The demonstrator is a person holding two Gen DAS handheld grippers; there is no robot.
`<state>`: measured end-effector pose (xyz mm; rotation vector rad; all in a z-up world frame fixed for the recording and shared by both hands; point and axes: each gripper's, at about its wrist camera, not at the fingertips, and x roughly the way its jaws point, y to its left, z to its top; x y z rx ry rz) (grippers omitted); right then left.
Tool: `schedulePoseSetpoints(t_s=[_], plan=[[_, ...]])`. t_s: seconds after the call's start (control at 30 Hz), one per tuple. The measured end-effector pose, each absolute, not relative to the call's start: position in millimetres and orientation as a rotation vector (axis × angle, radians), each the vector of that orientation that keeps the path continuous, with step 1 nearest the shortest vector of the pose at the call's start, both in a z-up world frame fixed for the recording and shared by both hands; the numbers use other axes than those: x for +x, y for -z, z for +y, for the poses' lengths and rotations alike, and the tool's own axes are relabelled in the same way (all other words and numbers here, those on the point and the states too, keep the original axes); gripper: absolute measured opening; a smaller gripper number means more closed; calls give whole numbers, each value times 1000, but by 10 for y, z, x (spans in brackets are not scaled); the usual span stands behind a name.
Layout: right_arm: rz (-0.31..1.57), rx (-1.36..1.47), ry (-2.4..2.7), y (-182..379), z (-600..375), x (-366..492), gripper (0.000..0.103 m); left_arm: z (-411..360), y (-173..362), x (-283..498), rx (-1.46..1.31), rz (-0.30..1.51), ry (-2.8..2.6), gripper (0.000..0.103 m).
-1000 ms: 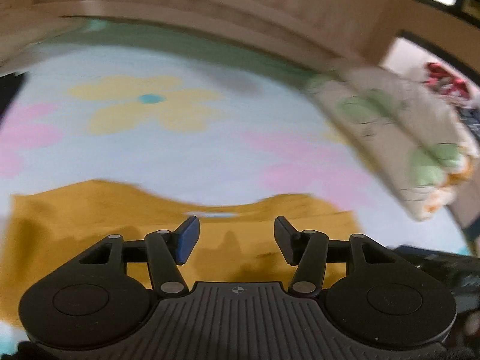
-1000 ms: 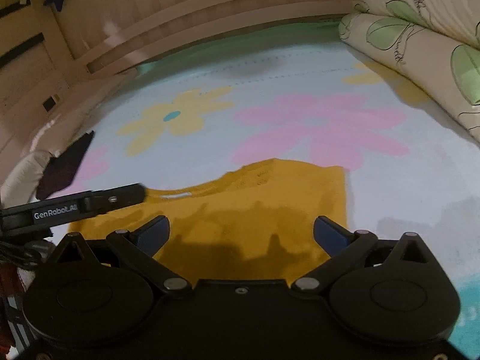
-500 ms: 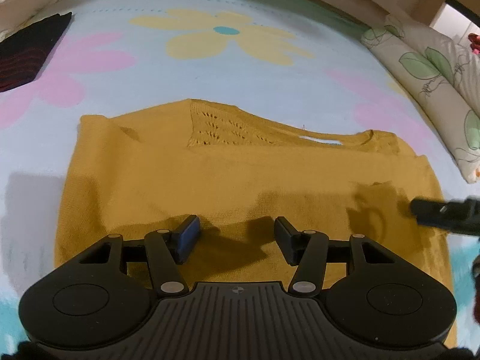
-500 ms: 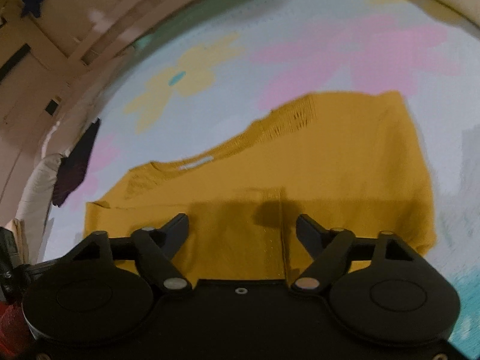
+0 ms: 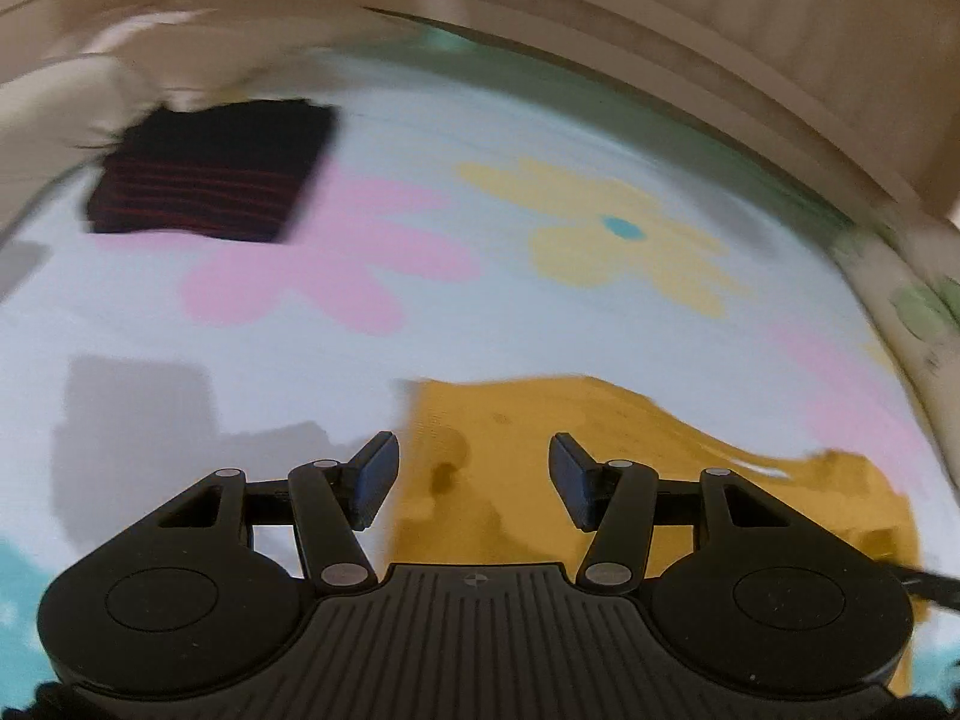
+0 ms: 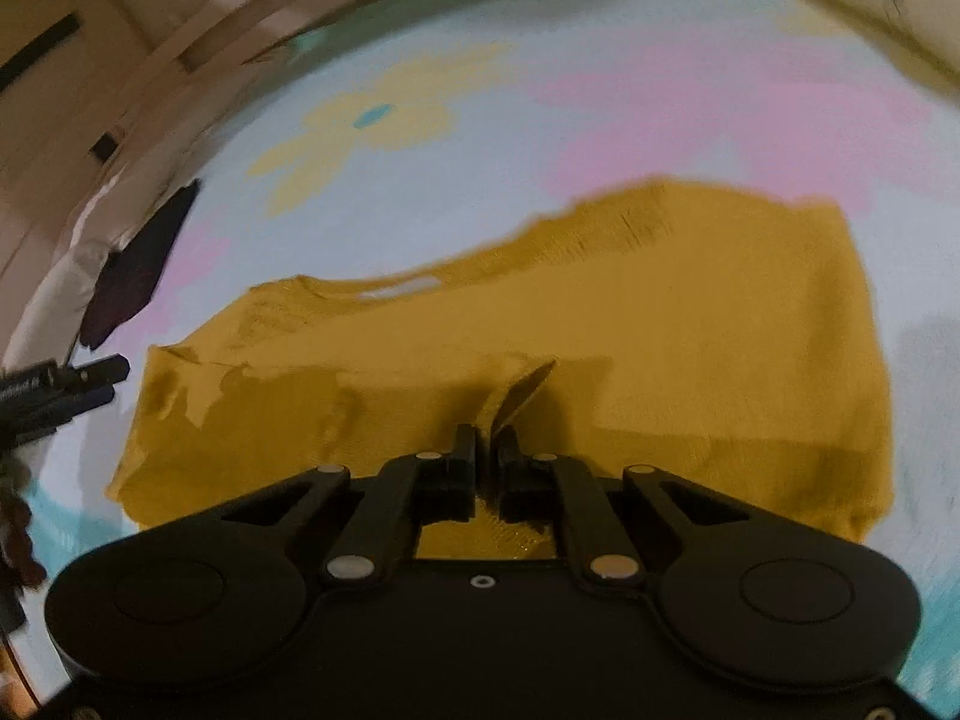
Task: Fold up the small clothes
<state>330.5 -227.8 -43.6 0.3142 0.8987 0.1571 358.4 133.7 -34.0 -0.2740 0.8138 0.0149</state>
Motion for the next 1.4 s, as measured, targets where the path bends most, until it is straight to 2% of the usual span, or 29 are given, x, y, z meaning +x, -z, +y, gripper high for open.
schedulePoseSetpoints(t_s=[0.23, 0.33, 0.43, 0.6, 0.83, 0.9, 0.97, 1.07, 1.1, 1.13, 1.3, 1.4], plan=[[666, 317, -209, -330, -2299, 3213, 13, 1616, 357, 3538, -300, 824, -81, 54], [606, 279, -122, -474, -2489, 3157, 13, 1572, 364, 3559, -287, 832, -61, 54], [647, 212, 40, -342, -2733, 3169, 13, 1465, 391, 3588, -263, 843, -29, 54], [778, 299, 113, 117, -3068, 3228, 13, 1165, 439, 3633, -202, 859, 42, 54], [836, 337, 93, 381, -3226, 3249, 13, 644, 584, 3665, -23, 894, 171, 54], [854, 346, 93, 445, -3260, 3250, 16, 549, 737, 3667, 65, 949, 172, 54], [874, 347, 107, 499, -3271, 3238, 23, 534, 866, 3649, 146, 967, 140, 59], [879, 351, 159, 516, -3409, 3170, 25, 711, 861, 3645, 122, 972, 84, 63], [870, 358, 177, 509, -3458, 3151, 30, 777, 857, 3641, 114, 968, 64, 63], [862, 364, 193, 498, -3502, 3131, 41, 842, 862, 3636, 102, 967, 54, 68], [821, 333, 163, 426, -3496, 3101, 42, 933, 798, 3657, 55, 973, 52, 67], [818, 348, 109, 434, -3448, 3160, 42, 889, 631, 3636, 20, 887, 55, 67]])
